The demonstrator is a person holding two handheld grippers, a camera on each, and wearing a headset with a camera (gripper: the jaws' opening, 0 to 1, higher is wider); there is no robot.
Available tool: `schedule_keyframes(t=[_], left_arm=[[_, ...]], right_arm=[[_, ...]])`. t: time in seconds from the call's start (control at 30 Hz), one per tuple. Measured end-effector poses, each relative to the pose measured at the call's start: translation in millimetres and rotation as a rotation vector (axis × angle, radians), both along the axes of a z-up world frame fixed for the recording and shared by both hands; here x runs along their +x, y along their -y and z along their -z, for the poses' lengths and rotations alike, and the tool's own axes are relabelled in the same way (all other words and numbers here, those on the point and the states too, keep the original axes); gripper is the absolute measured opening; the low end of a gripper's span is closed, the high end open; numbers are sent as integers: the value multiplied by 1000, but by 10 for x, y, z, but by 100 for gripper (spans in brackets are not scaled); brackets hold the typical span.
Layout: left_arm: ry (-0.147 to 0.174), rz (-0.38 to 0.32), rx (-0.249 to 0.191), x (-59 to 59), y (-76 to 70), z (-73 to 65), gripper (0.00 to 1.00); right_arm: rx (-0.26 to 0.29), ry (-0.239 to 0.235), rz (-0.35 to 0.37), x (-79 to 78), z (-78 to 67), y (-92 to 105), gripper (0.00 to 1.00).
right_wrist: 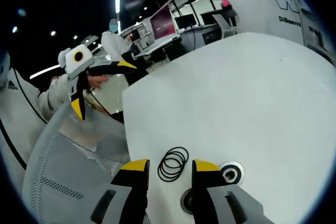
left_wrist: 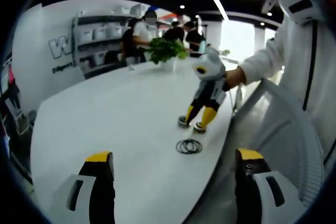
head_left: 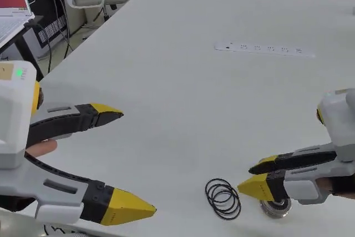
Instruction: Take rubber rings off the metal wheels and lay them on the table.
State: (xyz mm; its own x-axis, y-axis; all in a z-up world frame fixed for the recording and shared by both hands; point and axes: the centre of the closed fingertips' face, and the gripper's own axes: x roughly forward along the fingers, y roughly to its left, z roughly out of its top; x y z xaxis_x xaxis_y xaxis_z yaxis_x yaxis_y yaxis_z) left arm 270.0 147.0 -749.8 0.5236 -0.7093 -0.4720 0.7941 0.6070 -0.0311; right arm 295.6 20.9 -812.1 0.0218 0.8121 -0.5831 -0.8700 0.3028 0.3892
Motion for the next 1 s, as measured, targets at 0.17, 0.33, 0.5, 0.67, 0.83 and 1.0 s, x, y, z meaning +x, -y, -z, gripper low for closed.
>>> schedule_keyframes(t=[0.17, 0.33, 0.5, 0.67, 0.83, 1.0], left_arm=[[-3, 1, 0, -8, 14, 2, 98], [-4, -5, -4, -5, 15, 0, 98], [-1, -13, -7, 3, 4, -9, 99], [8, -26, -14, 20, -23, -30, 100], [5, -39, -18, 24, -62, -27, 100], [4, -55, -23, 25, -116, -18, 100]], right_arm=[[24, 38, 10, 2, -125, 31, 34], [45, 105, 19, 24, -255, 93, 43], [53, 188, 30, 54, -377, 193, 53], [107, 254, 53, 75, -555, 259, 64], [133, 316, 81, 98, -672, 348, 72], [135, 352, 108, 103, -719, 468, 77]])
